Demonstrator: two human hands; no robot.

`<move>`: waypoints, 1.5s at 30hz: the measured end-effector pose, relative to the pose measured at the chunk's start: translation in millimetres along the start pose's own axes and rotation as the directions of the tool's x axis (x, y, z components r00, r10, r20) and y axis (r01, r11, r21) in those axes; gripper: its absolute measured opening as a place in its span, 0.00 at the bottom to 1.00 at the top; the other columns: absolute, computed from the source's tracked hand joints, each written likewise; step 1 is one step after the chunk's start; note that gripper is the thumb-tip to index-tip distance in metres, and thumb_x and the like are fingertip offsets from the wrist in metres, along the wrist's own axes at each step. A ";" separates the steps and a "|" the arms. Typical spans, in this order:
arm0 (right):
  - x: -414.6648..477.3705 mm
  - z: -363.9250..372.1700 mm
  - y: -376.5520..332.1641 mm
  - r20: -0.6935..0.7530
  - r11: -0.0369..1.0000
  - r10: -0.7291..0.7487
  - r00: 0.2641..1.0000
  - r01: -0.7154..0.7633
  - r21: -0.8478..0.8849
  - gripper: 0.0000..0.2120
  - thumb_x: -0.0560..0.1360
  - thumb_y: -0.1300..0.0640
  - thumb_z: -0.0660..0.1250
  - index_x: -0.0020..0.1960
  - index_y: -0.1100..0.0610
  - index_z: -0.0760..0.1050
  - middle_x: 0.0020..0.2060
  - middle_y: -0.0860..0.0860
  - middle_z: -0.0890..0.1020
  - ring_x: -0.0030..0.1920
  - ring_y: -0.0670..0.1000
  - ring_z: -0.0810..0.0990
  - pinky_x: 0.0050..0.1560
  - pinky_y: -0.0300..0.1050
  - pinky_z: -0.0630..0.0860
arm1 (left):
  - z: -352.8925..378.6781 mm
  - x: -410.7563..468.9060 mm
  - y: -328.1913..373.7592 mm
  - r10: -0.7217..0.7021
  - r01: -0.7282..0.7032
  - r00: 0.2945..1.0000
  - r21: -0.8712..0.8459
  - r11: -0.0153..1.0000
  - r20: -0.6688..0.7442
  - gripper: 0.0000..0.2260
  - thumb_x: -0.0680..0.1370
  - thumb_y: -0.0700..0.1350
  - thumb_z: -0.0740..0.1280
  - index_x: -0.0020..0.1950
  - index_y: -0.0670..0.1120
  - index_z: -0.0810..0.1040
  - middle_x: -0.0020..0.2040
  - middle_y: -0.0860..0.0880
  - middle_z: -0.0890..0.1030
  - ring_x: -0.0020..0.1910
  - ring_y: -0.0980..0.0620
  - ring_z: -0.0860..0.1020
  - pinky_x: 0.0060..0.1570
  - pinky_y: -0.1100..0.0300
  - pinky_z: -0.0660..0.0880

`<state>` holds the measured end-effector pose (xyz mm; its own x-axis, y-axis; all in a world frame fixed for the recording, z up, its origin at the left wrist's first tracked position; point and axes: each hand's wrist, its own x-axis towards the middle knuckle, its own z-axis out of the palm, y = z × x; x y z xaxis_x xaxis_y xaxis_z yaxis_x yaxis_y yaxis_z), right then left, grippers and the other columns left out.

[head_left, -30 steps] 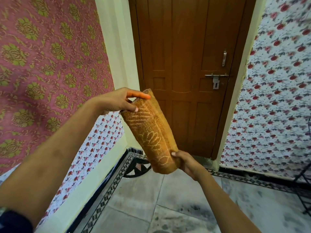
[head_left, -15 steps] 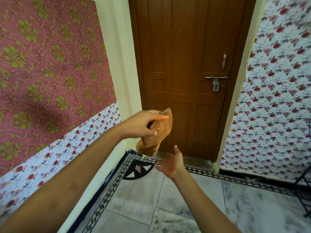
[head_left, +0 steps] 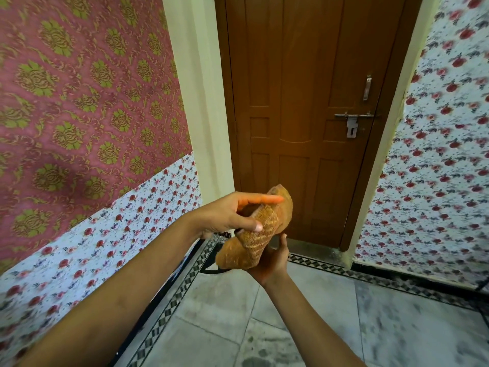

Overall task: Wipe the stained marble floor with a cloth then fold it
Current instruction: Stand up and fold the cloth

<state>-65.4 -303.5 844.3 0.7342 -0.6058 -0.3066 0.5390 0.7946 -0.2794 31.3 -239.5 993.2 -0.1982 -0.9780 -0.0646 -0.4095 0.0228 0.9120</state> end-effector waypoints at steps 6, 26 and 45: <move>-8.6 0.4 4.7 0.015 1.000 0.012 1.000 -0.012 0.007 0.40 0.72 0.28 0.46 0.73 0.55 0.62 0.70 0.62 0.67 0.67 0.66 0.67 0.63 0.65 0.64 | -12.5 -2.2 -3.6 -0.041 0.025 0.988 -0.108 0.994 -0.147 0.22 0.75 0.38 0.67 0.58 0.65 0.75 0.65 0.54 0.70 0.61 0.54 0.72 0.50 0.63 0.78; -21.9 8.2 -15.1 0.283 0.966 -0.010 0.959 0.082 -0.246 0.44 0.53 0.44 0.82 0.63 0.57 0.70 0.55 0.60 0.82 0.56 0.60 0.80 0.49 0.58 0.79 | -31.4 -16.2 -66.2 -0.112 0.042 0.912 -0.182 0.982 -0.395 0.30 0.75 0.37 0.68 0.68 0.64 0.64 0.59 0.49 0.78 0.56 0.50 0.79 0.51 0.53 0.78; -24.4 7.9 -41.5 -0.080 0.739 -0.064 0.995 -0.007 -0.674 0.27 0.66 0.53 0.74 0.61 0.56 0.69 0.57 0.56 0.78 0.58 0.57 0.77 0.50 0.55 0.77 | 2.2 -9.6 -109.2 -0.455 0.138 0.850 -0.722 0.678 -0.264 0.23 0.65 0.45 0.73 0.58 0.41 0.75 0.50 0.40 0.83 0.52 0.43 0.80 0.52 0.47 0.77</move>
<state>-102.4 -321.4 870.6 0.6632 -0.6564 -0.3597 0.1154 0.5645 -0.8173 76.0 -232.1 893.3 0.2535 -0.8967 -0.3630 0.3379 -0.2695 0.9018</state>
